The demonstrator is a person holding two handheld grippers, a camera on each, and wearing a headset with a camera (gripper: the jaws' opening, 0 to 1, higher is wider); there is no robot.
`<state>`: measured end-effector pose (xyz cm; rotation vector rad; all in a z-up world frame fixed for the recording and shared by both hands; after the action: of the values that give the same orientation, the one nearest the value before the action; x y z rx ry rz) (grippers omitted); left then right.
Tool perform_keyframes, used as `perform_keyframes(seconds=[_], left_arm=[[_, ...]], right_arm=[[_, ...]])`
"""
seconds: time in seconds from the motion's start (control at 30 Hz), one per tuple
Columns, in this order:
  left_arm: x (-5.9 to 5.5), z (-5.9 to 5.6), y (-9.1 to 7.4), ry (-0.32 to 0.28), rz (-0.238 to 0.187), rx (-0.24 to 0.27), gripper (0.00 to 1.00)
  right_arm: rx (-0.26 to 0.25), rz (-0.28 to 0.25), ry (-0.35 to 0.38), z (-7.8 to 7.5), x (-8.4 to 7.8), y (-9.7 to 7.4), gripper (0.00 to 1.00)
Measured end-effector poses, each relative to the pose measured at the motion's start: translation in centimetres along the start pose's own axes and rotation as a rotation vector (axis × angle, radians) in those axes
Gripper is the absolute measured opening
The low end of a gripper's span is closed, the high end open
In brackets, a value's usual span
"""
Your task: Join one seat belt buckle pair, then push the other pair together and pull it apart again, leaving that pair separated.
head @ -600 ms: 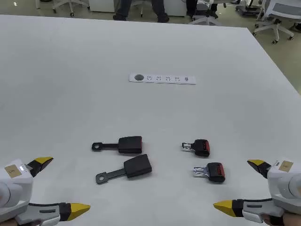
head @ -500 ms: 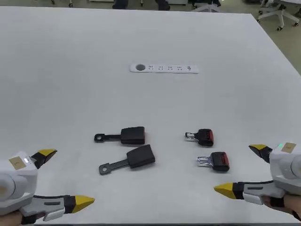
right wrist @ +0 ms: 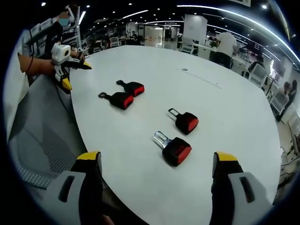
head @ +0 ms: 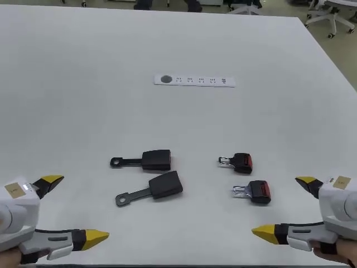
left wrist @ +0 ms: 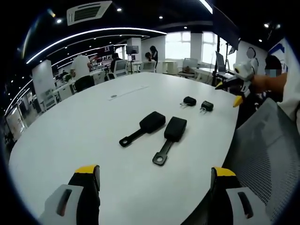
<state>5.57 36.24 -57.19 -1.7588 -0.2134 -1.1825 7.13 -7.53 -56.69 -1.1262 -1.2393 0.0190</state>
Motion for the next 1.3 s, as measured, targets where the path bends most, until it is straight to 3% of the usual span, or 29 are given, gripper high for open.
perform_keyframes(seconds=[0.3, 0.43, 0.47, 0.57, 0.63, 0.67, 0.8, 0.9, 1.0, 1.07, 1.3], left_arm=[[0.6, -0.2, -0.4, -0.014, -0.013, 0.016, 1.0], [0.2, 0.0, -0.5, 0.005, 0.035, 0.013, 0.96], [0.2, 0.0, -0.5, 0.033, 0.049, 0.023, 0.97], [0.3, -0.3, -0.5, 0.024, 0.049, 0.0, 0.96], [0.4, -0.1, -0.6, 0.023, 0.051, 0.007, 0.96], [0.7, 0.4, -0.9, 0.038, 0.038, 0.053, 0.97], [0.9, 0.9, -1.4, 0.01, 0.026, 0.036, 0.96], [0.8, 1.5, -1.5, 0.021, 0.039, 0.03, 0.96], [1.0, 1.3, -1.5, 0.025, 0.044, 0.028, 0.96], [0.9, 1.5, -1.5, 0.033, 0.09, 0.043, 0.95], [1.6, 1.5, -1.4, 0.061, 0.108, 0.029, 0.93]], right_arm=[[0.013, 0.024, -0.016, -0.1, -0.1, 0.0, 0.94], [0.022, 0.04, -0.04, -0.3, 0.1, -0.2, 0.9], [0.024, 0.038, -0.047, -0.3, 0.1, -0.2, 0.9], [0.025, 0.029, -0.06, -0.5, 0.4, -0.4, 0.88], [0.025, 0.027, -0.064, -0.6, 0.4, -0.4, 0.87], [0.025, 0.024, -0.065, -0.7, 0.5, -0.4, 0.86], [0.022, 0.023, -0.077, -0.7, 0.5, -0.4, 0.84], [0.027, 0.025, -0.088, -0.7, 0.6, -0.6, 0.83], [0.034, 0.033, -0.106, -0.5, 0.6, -0.6, 0.82], [0.034, 0.041, -0.12, -0.6, 0.6, -0.6, 0.82], [0.041, 0.045, -0.141, -0.6, 1.1, -0.5, 0.81]])
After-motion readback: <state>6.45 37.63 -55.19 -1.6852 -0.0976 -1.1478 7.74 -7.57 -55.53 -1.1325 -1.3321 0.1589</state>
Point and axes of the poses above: the centre of the closed fingertips' face, and the gripper's own axes: y roughly forward along the fingers, z roughly to its left, x roughly out of its top, the point moved 7 cm from there along -y, roughly backward along the fingers, and after that the axes turned 6 degrees about -y, right-handed, at the moved point
